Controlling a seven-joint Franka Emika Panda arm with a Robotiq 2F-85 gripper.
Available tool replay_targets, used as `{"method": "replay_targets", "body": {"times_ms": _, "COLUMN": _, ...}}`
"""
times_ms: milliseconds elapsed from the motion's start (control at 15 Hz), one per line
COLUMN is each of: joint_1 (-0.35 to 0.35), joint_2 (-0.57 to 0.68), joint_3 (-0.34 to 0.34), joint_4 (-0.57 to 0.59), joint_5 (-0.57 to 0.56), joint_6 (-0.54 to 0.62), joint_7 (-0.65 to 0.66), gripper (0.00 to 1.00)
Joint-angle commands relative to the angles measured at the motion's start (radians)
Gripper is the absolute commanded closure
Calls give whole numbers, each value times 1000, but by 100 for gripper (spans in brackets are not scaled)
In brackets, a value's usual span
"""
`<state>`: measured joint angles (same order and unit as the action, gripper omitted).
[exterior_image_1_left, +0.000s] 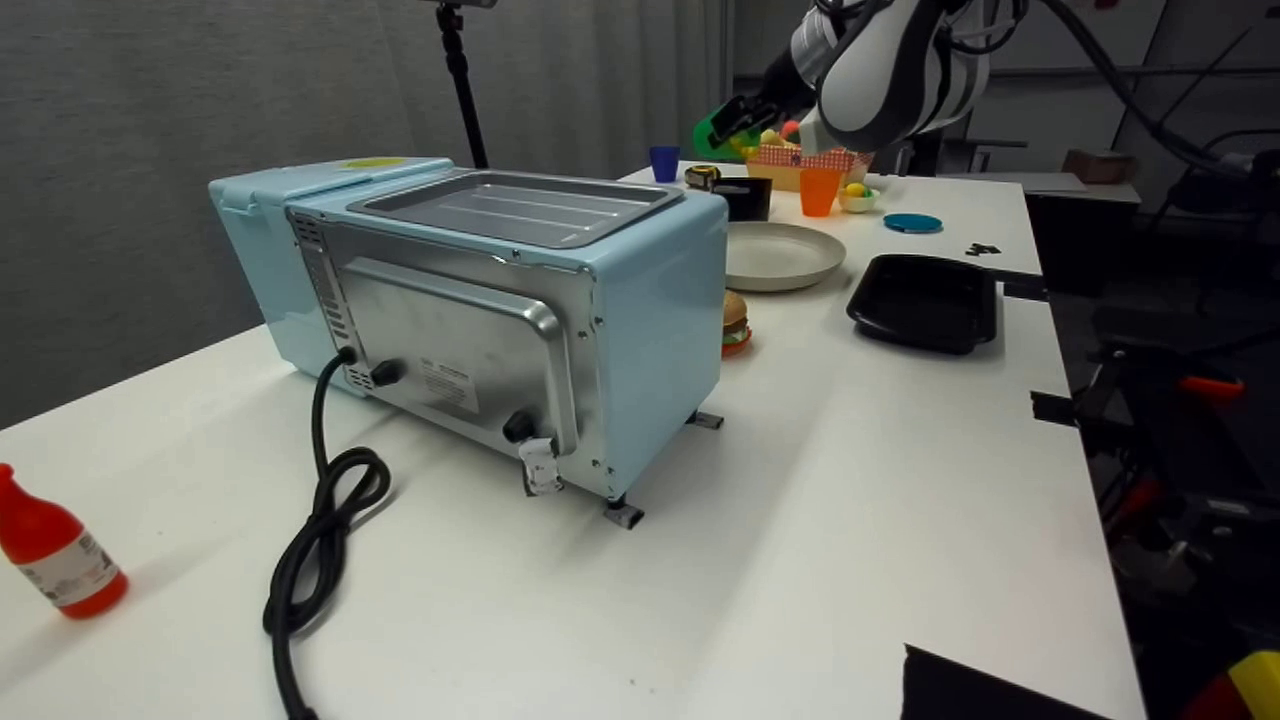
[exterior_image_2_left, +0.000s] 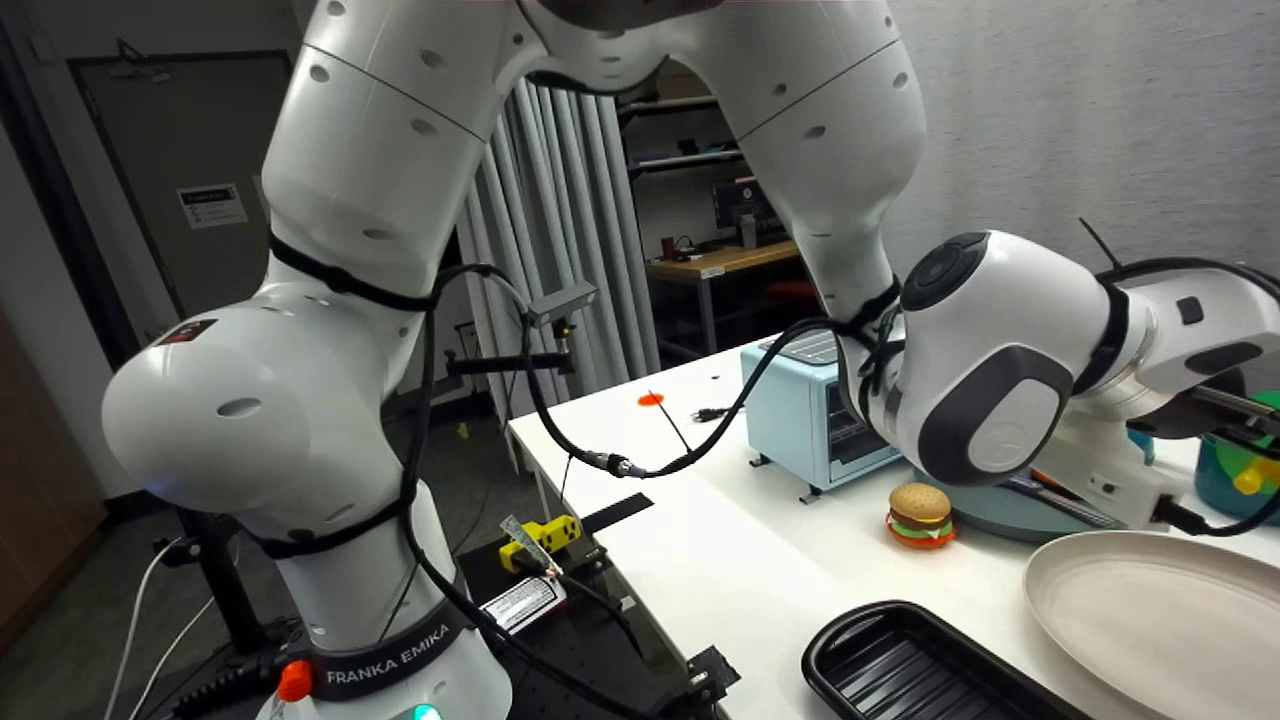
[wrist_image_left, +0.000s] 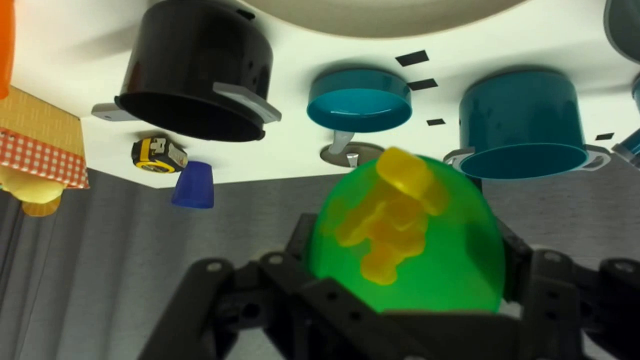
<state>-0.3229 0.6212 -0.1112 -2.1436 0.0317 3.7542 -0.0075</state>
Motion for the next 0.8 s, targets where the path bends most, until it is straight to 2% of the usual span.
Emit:
{"method": "replay_targets", "body": {"times_ms": 0, "joint_1": 7, "joint_2": 39, "joint_3": -18, "joint_4": -10, "joint_5": -5, "joint_6": 160, "joint_7": 32, "gripper": 47}}
{"method": "replay_targets", "body": {"times_ms": 400, "joint_1": 13, "joint_2": 122, "joint_3": -23, "joint_4": 1, "joint_5": -2, "joint_6": 388, "joint_7": 39, "gripper": 47}}
{"method": "replay_targets", "body": {"times_ms": 733, "joint_1": 14, "joint_2": 162, "joint_3": -23, "joint_4": 16, "joint_5": 9, "joint_6": 467, "joint_7": 40, "gripper": 47}}
